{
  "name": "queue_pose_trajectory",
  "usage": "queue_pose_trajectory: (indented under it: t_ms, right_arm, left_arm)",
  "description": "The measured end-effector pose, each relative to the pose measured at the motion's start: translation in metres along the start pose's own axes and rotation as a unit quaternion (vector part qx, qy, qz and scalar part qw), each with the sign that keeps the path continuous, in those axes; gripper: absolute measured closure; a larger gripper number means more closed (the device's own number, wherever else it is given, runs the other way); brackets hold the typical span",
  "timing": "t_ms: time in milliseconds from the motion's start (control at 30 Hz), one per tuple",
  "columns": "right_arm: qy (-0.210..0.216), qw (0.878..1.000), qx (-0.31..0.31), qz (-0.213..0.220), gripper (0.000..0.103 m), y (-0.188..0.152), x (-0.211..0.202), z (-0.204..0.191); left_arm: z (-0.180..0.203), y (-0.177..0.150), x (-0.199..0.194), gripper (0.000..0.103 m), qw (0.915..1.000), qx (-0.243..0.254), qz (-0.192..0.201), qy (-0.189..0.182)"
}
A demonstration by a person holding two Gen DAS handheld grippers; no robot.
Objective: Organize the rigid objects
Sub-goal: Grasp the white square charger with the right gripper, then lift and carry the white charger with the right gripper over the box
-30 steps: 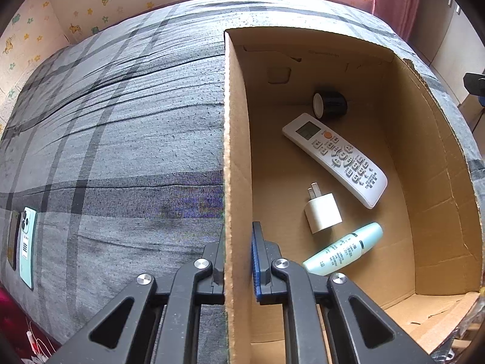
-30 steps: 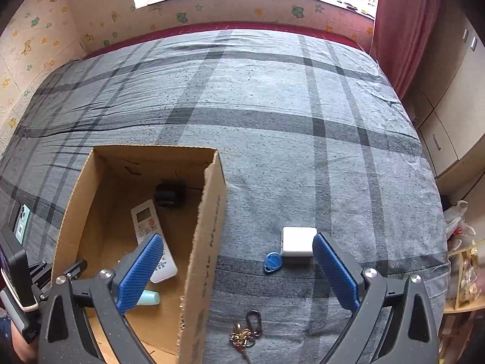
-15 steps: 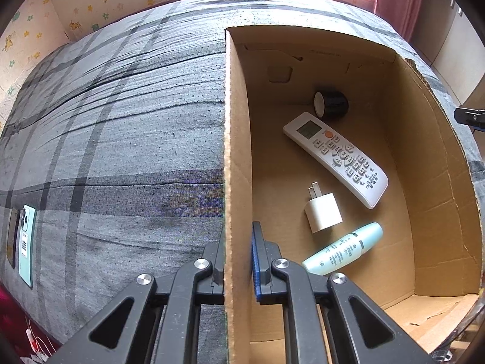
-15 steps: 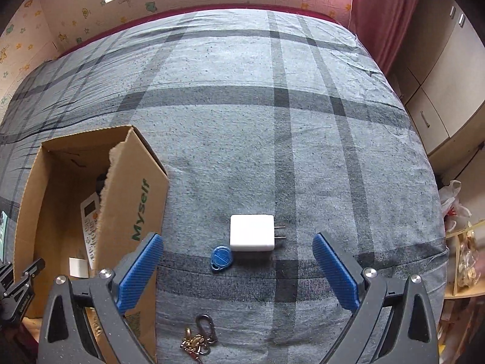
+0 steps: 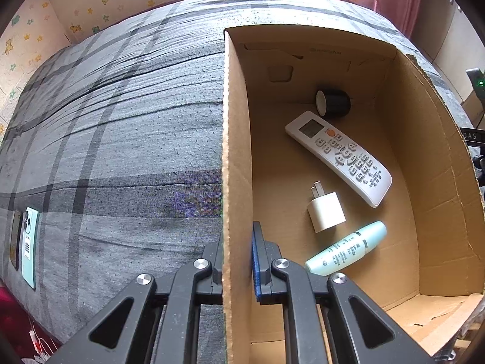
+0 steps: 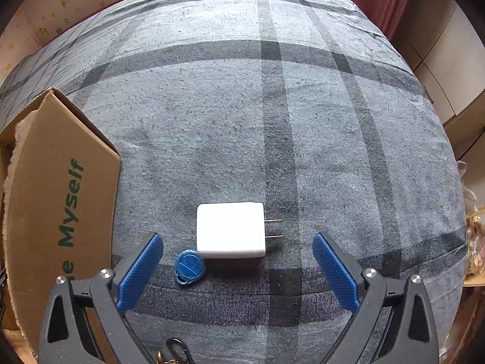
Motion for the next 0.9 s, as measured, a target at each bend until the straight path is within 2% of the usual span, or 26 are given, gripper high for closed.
queue_pose_trajectory:
  t_ms: [367, 433, 500, 533, 900]
  right_arm:
    - [0.002, 1.0, 0.005, -0.018, 0.005, -0.007, 0.022, 0.001]
    - [0.002, 1.0, 0.005, -0.02, 0.013, -0.007, 0.023, 0.0]
    - [0.003, 1.0, 0.004, -0.026, 0.031, -0.009, 0.024, -0.001]
    - [-0.001, 1.0, 0.005, -0.026, 0.033, -0.009, 0.024, -0.001]
    - [-0.005, 1.0, 0.002, -0.008, 0.033, -0.015, -0.001, -0.006]
  left_arm:
    - [-0.001, 0.0, 0.002, 0.091, 1.0, -0.004, -0.002, -0.003]
    - [-0.001, 0.0, 0.002, 0.091, 1.0, -0.003, -0.002, -0.002]
    - [-0.001, 0.0, 0.002, 0.091, 1.0, -0.004, -0.002, -0.001]
    - [-0.001, 0.0, 0.002, 0.091, 1.0, -0.005, -0.002, -0.001]
    - [0.0, -0.001, 0.0, 0.091, 1.0, -0.002, 0.001, -0.001]
Point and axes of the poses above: each gripper's, at about its wrist camera, not at the fingertips, and x roughly the way its jaws point, z to its right, y to its top, the point moved 7 cm from there along x, roughly the way its jaws point, and after that the axes turned 12 degrees about z, right-handed, at the moved point
